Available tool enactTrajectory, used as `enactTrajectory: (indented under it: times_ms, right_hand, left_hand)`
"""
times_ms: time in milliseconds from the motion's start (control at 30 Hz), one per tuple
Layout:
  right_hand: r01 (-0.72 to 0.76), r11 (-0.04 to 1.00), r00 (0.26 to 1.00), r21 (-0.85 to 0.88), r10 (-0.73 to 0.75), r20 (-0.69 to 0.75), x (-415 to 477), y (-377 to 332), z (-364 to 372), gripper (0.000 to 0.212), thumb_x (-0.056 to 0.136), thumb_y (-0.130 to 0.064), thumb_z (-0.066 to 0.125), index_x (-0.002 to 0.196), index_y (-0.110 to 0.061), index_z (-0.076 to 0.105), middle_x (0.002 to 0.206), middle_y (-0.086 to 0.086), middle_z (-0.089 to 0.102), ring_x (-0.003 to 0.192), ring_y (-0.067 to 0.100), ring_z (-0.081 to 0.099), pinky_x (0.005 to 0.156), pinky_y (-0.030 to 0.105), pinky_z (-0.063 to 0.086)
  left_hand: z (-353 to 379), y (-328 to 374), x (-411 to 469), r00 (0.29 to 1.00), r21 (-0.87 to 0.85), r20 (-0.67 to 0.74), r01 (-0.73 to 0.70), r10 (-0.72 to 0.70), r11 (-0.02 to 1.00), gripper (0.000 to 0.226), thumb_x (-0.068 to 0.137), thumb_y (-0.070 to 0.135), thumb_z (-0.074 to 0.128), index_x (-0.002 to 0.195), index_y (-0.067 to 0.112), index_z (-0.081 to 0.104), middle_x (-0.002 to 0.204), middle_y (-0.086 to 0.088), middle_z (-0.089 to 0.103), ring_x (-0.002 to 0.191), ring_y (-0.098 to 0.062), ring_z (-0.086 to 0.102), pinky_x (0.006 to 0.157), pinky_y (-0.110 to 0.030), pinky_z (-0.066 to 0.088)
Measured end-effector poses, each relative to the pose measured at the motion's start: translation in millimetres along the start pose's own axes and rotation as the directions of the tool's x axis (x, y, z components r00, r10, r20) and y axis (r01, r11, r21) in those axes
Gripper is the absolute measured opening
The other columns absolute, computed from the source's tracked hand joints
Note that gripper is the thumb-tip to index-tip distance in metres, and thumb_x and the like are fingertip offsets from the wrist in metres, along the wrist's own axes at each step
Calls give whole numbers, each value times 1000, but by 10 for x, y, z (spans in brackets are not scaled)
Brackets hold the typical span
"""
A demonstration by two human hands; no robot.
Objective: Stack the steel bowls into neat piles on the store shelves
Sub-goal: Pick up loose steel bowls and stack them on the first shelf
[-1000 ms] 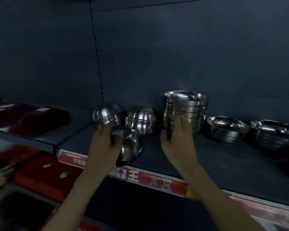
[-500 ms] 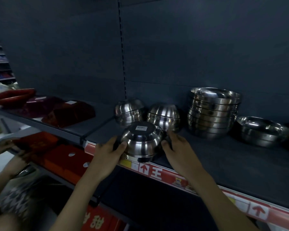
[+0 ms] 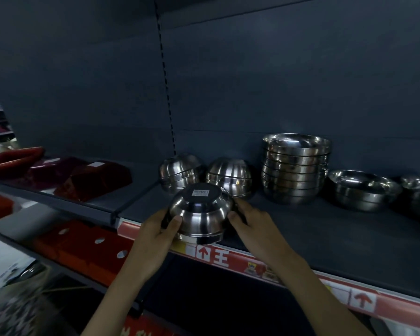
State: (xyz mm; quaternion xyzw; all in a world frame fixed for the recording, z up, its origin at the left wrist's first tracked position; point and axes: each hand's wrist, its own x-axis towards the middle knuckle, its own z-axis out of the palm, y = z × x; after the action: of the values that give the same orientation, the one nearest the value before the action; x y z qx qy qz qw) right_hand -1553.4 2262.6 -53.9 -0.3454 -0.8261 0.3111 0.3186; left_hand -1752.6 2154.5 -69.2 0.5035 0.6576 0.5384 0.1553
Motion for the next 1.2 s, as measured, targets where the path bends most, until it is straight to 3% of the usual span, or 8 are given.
enactTrajectory:
  times_ms: [167,400,667,767,900,1000,1100,1200]
  right_hand:
    - [50,995,985,88,-35,-170,-354,106,-223,36,100,-33,51,136,-34,52,105,-29,63,96,-14,59,80,1,42]
    - [42,989,889,144,29,-456,-744,372,-721,39,96,-25,58,129,-45,52,118,-27,64,107,-15,58,81,0,42]
    - [34,958,832,285,131,-539,-996,639,-1026,64,80,-60,57,140,-40,51,130,-24,62,119,2,59,100,44,51]
    - [70,963,809,258,96,-580,-1020,673,-1009,61,79,-56,57,138,-42,51,130,-27,60,122,-2,55,97,39,50]
    - [59,978,812,200,70,-580,-1042,715,-979,64,78,-53,58,141,-46,46,127,-25,59,118,-2,56,92,27,46]
    - [31,986,812,161,68,-579,-1047,747,-967,69,77,-47,62,143,-50,40,129,-20,55,115,4,57,92,24,45]
    - [38,991,805,130,47,-591,-1056,757,-964,72,84,-25,71,142,-53,39,131,-19,52,114,4,57,92,21,45]
    - [117,977,795,176,14,-606,-1060,733,-956,74,85,1,69,141,-42,46,138,-9,54,114,2,60,91,19,51]
  left_hand:
    - [208,170,-106,994,-91,-50,-106,102,990,15,91,54,58,105,55,62,112,12,63,105,-2,61,93,-30,48]
    - [831,500,-68,969,-162,54,-231,242,959,31,76,59,63,104,69,55,109,25,63,105,5,61,81,-6,45]
    - [1321,591,89,928,-194,136,-318,346,928,56,71,57,69,125,51,53,120,16,57,105,-4,61,87,-20,49]
    - [1405,523,97,921,-246,134,-328,367,912,61,72,53,74,130,46,55,123,6,59,105,-16,63,90,-34,54]
    - [1422,455,108,925,-318,96,-322,369,891,67,67,45,80,130,44,56,125,0,63,107,-24,65,90,-37,54]
    - [1413,439,96,937,-336,97,-288,337,897,69,67,41,80,132,42,56,133,7,62,121,-15,60,98,-36,51]
    - [1413,453,62,944,-330,85,-275,318,903,67,69,42,78,132,42,57,134,19,60,129,-5,53,105,-34,45]
    - [1413,478,53,950,-342,60,-270,308,900,63,73,34,84,131,38,58,128,21,64,119,-3,60,97,-24,50]
